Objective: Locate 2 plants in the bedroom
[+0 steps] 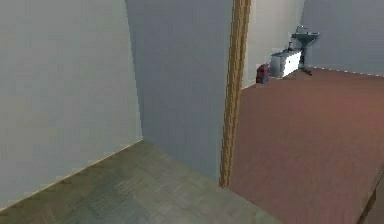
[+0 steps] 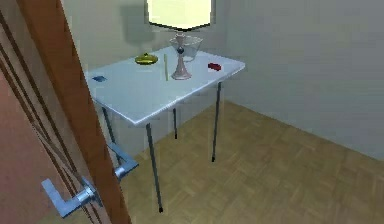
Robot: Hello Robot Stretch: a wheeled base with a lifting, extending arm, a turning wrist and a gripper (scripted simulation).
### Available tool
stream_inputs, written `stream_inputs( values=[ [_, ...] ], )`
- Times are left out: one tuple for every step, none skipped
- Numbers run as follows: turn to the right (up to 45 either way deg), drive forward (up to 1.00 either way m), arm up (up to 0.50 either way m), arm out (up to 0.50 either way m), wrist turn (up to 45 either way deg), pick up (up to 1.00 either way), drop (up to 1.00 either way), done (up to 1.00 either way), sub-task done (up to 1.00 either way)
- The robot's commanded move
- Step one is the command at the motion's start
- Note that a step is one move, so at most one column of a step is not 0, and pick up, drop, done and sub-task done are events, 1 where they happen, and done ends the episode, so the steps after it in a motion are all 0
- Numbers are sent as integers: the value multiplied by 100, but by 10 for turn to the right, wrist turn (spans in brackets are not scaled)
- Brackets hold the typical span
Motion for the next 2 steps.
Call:
stream_inputs(
  values=[
    [0,40,0,0,0,0,0,0,0],
    [330,0,0,0,0,0,0,0,0]
  ],
)
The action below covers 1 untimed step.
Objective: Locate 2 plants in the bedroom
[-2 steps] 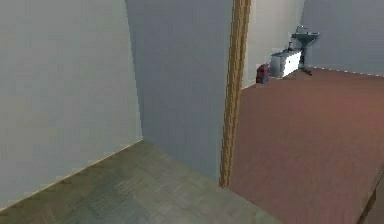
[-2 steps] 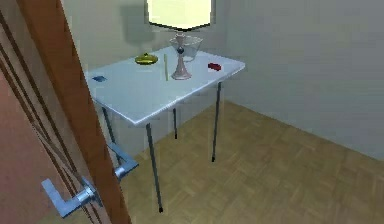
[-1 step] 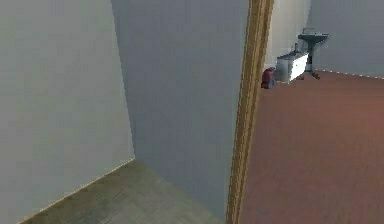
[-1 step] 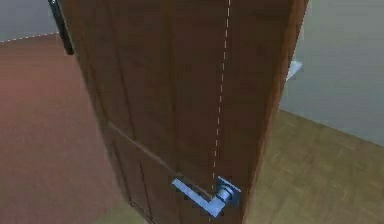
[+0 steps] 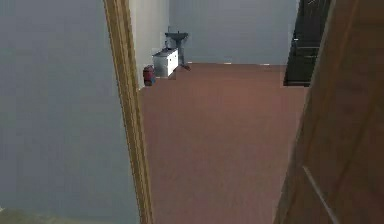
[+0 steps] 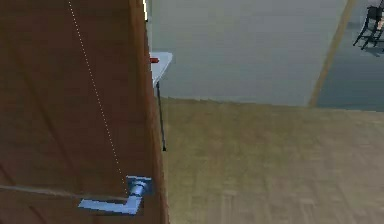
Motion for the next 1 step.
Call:
stream_inputs(
  values=[
    [0,40,0,0,0,0,0,0,0]
  ],
)
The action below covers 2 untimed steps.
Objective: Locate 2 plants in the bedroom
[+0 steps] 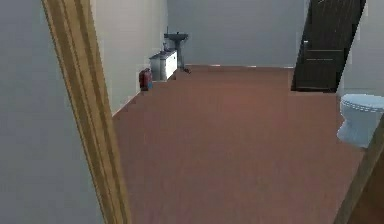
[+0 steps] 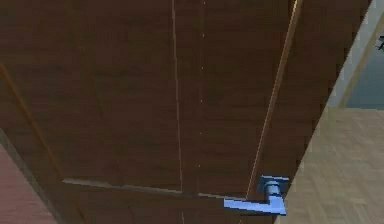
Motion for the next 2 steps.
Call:
stream_inputs(
  values=[
    [90,0,0,0,0,0,0,0,0],
    [0,80,0,0,0,0,0,0,0]
  ],
)
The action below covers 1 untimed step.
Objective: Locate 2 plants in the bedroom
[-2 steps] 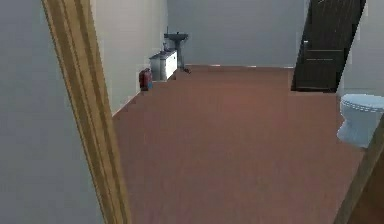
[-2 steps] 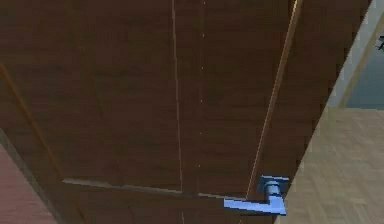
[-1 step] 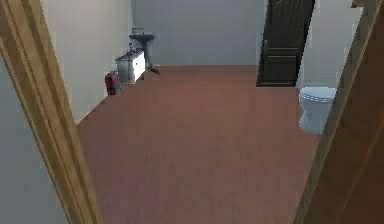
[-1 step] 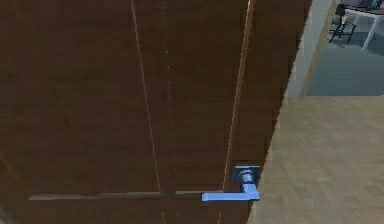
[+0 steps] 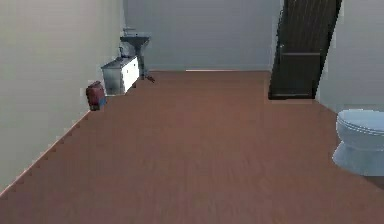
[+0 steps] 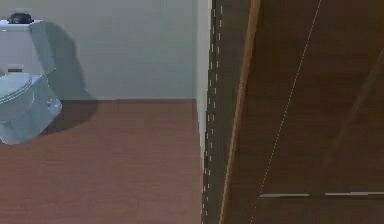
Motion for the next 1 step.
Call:
stream_inputs(
  values=[
    [150,0,0,0,0,0,0,0,0]
  ],
)
